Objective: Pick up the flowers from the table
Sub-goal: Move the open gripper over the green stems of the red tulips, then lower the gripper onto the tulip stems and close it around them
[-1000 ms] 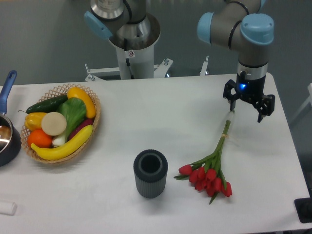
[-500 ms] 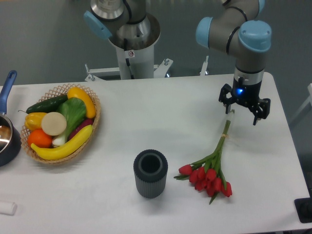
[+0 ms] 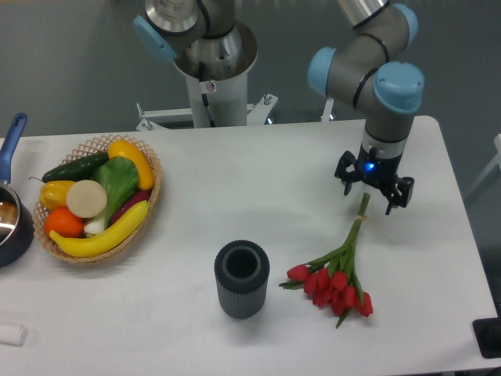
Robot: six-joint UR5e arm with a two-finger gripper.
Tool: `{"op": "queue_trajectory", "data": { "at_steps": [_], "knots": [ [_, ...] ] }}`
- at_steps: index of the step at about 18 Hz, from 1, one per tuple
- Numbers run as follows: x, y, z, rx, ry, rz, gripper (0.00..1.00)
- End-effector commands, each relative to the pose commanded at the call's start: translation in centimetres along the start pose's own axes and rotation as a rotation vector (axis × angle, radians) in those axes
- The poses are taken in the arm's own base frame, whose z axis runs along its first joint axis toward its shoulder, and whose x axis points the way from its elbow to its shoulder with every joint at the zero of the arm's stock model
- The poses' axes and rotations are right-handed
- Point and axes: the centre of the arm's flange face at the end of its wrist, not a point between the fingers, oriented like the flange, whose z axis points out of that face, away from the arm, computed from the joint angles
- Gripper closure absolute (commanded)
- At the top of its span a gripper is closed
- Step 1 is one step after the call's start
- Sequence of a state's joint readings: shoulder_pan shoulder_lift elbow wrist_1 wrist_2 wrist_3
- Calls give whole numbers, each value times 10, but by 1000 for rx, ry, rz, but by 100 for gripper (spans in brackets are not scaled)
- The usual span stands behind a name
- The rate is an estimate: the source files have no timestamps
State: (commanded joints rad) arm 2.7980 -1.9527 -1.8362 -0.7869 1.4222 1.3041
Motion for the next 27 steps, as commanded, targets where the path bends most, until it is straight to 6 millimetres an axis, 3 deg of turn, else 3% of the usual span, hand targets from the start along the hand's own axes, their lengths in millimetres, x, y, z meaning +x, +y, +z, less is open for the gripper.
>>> {"op": "queue_trajectory", "data": {
  "at_steps": [7,13,22,27],
  "knots": [
    [1,-18,30,59,61,-25,0],
    [-11,-19,36,58,59,-20,0],
    [-13,-19,46,51,67,-23,0],
    [-13,-25,49,19,61,-12,18]
  ]
}}
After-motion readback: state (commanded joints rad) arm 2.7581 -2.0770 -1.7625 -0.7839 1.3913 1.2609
